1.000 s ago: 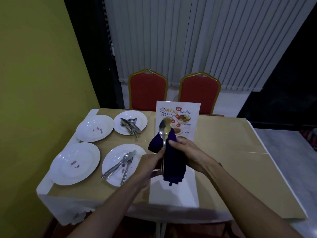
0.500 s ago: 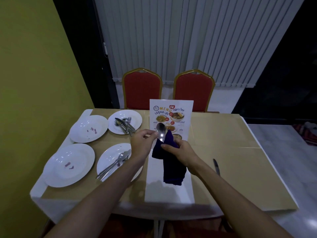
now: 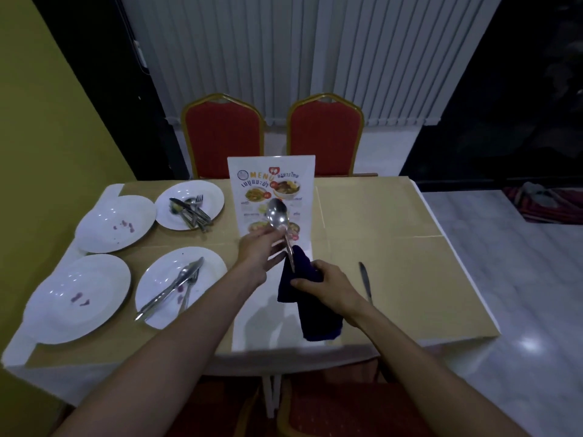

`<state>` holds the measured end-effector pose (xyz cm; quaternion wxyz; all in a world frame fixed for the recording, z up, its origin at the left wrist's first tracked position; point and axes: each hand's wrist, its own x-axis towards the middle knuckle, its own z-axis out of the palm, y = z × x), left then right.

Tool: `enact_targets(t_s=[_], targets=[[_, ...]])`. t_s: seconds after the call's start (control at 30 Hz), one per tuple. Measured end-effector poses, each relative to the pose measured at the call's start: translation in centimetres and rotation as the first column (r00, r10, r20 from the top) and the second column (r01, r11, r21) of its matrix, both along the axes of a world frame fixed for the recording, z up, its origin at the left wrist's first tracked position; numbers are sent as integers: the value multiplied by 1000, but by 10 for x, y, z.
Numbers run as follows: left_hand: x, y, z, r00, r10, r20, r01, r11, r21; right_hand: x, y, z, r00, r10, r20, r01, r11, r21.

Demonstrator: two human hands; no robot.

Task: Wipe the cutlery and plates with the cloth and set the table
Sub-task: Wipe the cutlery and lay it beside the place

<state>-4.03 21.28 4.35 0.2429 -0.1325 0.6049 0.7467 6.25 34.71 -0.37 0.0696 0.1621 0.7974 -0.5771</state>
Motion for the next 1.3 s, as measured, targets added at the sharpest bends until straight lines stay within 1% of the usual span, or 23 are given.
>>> enact_targets(t_s=[0.07, 0.13, 0.2, 0.27, 0.33, 0.4, 0.5, 0.57, 0.63, 0.67, 0.7, 0.77, 0.83, 0.87, 0.9, 0.97, 1.0, 1.03, 1.17, 1.23, 1.3], targets=[[-4, 19, 0, 999, 45, -11, -44, 998, 39, 9, 24, -13, 998, -22, 53, 19, 999, 44], [-7, 42, -6, 999, 34, -37, -34, 999, 18, 18, 52, -26, 993, -82, 87, 76, 995, 69], [-3, 64, -19, 998, -49, -27, 49, 999, -19, 24, 79, -37, 977, -192, 95, 186, 980, 66], [8, 82, -45, 990, -131, 44, 134, 989, -61, 27, 104, -47, 949, -298, 102, 296, 954, 39], [23, 94, -80, 972, -194, 130, 209, 971, -115, 31, 123, -55, 929, -350, 123, 351, 936, 11], [37, 102, -116, 957, -216, 194, 253, 947, -195, 35, 139, -67, 917, -368, 155, 370, 929, 12], [52, 109, -157, 959, -171, 227, 243, 909, -339, 40, 152, -84, 907, -379, 184, 383, 924, 15], [57, 114, -171, 960, -162, 229, 238, 903, -358, 41, 156, -92, 907, -373, 197, 380, 925, 3], [59, 123, -185, 953, -135, 270, 222, 920, -323, 40, 160, -102, 907, -357, 222, 370, 929, -18], [59, 123, -189, 958, -157, 242, 236, 908, -347, 40, 160, -101, 908, -354, 223, 369, 929, -29], [60, 124, -195, 962, -207, 178, 264, 868, -421, 40, 160, -104, 908, -349, 231, 367, 930, -35], [64, 126, -204, 940, -336, 54, 302, 751, -588, 39, 162, -107, 906, -347, 242, 367, 929, -42], [70, 126, -211, 879, -475, -49, 272, 584, -765, 39, 164, -108, 905, -347, 248, 369, 928, -46], [74, 125, -213, 823, -560, -96, 231, 484, -844, 38, 164, -109, 903, -349, 251, 371, 928, -43], [78, 122, -217, 743, -658, -119, 187, 374, -908, 38, 165, -109, 901, -351, 254, 372, 927, -40], [84, 113, -225, 538, -838, -90, 123, 183, -975, 38, 164, -109, 899, -352, 260, 373, 927, -33], [86, 108, -229, 454, -889, -64, 105, 125, -987, 37, 163, -109, 899, -350, 264, 370, 929, -29], [86, 102, -232, 405, -913, -48, 105, 99, -990, 37, 163, -109, 900, -346, 266, 365, 931, -24], [77, 90, -234, 346, -938, -18, 165, 79, -983, 35, 158, -109, 905, -329, 270, 343, 939, -2], [75, 86, -227, 348, -936, -52, 186, 123, -975, 32, 152, -108, 912, -318, 260, 322, 946, 29], [74, 79, -220, 379, -920, -100, 189, 183, -965, 26, 144, -105, 923, -316, 218, 304, 949, 89]])
